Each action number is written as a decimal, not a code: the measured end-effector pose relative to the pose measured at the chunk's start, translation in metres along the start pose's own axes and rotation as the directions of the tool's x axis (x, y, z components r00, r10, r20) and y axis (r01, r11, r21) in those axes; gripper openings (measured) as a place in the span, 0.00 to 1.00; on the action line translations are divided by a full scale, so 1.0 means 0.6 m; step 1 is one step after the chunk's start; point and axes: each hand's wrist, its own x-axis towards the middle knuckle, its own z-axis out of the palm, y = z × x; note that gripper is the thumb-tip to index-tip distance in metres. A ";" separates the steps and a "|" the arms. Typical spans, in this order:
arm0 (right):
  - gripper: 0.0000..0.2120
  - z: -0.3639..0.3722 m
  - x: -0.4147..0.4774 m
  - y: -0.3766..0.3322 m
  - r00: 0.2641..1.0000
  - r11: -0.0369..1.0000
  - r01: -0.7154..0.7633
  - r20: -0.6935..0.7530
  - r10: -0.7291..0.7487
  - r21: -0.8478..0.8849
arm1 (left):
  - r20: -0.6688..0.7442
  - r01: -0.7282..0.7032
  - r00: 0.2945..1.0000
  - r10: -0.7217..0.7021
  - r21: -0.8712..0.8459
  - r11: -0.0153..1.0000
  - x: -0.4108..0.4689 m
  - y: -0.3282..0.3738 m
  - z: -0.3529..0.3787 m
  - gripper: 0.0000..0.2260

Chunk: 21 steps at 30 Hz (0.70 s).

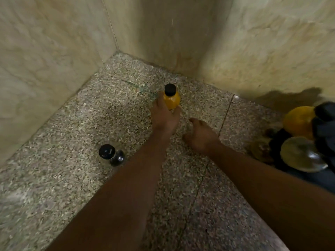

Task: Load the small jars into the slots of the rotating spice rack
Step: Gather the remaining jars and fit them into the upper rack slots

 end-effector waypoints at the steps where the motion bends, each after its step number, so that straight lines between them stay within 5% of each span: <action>1: 0.41 0.005 0.008 -0.001 1.000 0.998 -0.002 0.019 0.003 -0.063 | -0.020 -0.017 1.000 0.018 0.009 1.000 0.008 0.001 0.000 0.35; 10: 0.49 0.038 0.064 -0.008 0.997 0.965 0.031 0.074 -0.012 -0.262 | -0.096 -0.199 0.974 0.203 0.049 0.979 0.075 -0.007 0.002 0.27; 21: 0.48 0.032 0.069 -0.005 0.997 0.975 0.062 0.066 -0.049 -0.211 | -0.115 -0.250 0.960 0.256 0.068 0.966 0.069 -0.004 -0.001 0.25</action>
